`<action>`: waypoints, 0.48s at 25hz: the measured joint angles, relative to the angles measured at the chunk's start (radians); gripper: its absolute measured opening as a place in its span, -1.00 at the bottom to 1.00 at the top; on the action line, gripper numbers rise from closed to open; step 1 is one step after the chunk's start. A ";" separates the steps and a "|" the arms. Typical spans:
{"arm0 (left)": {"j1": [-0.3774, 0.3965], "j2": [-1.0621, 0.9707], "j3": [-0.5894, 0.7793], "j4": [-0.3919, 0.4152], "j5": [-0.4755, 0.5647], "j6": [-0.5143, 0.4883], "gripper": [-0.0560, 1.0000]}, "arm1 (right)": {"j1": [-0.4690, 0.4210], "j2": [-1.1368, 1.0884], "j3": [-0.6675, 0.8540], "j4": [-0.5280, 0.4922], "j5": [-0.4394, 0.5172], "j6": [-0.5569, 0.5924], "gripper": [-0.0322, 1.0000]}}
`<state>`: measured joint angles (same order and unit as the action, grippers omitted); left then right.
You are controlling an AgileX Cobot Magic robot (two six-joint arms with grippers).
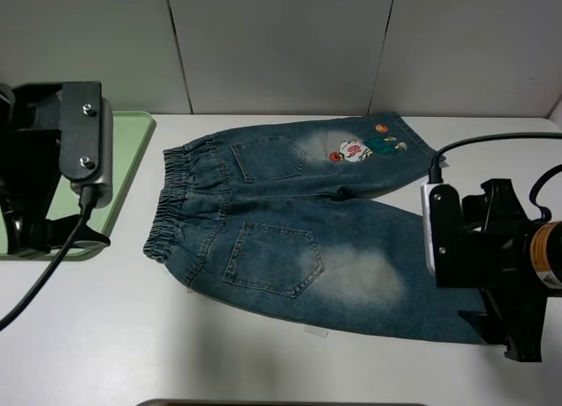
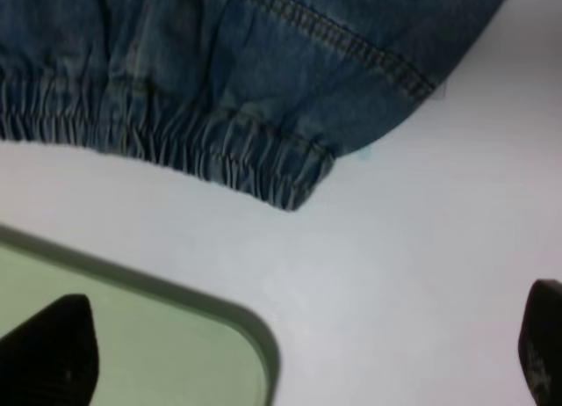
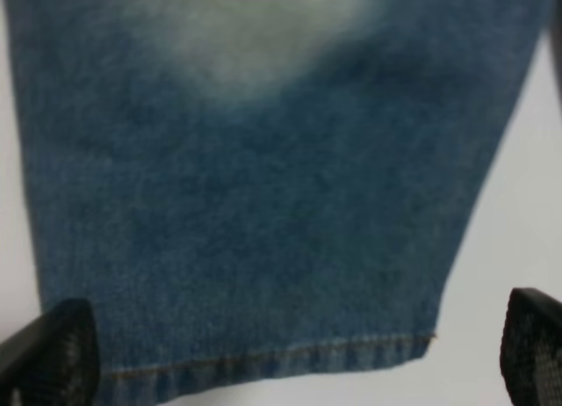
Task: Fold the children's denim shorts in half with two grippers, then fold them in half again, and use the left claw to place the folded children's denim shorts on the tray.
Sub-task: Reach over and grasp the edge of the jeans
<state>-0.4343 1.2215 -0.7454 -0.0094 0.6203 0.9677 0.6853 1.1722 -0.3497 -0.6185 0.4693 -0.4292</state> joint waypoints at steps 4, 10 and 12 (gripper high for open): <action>-0.001 0.000 0.101 -0.001 -0.162 0.084 0.91 | -0.018 0.060 0.027 -0.094 -0.061 0.084 0.41; -0.001 0.004 0.255 -0.001 -0.427 0.125 0.91 | -0.104 0.133 0.027 -0.156 -0.132 0.178 0.41; -0.001 0.006 0.290 -0.001 -0.513 0.139 0.91 | -0.129 0.152 0.028 -0.159 -0.154 0.185 0.41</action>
<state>-0.4356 1.2275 -0.4553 -0.0105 0.1070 1.1072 0.5561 1.3238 -0.3220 -0.7774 0.3156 -0.2439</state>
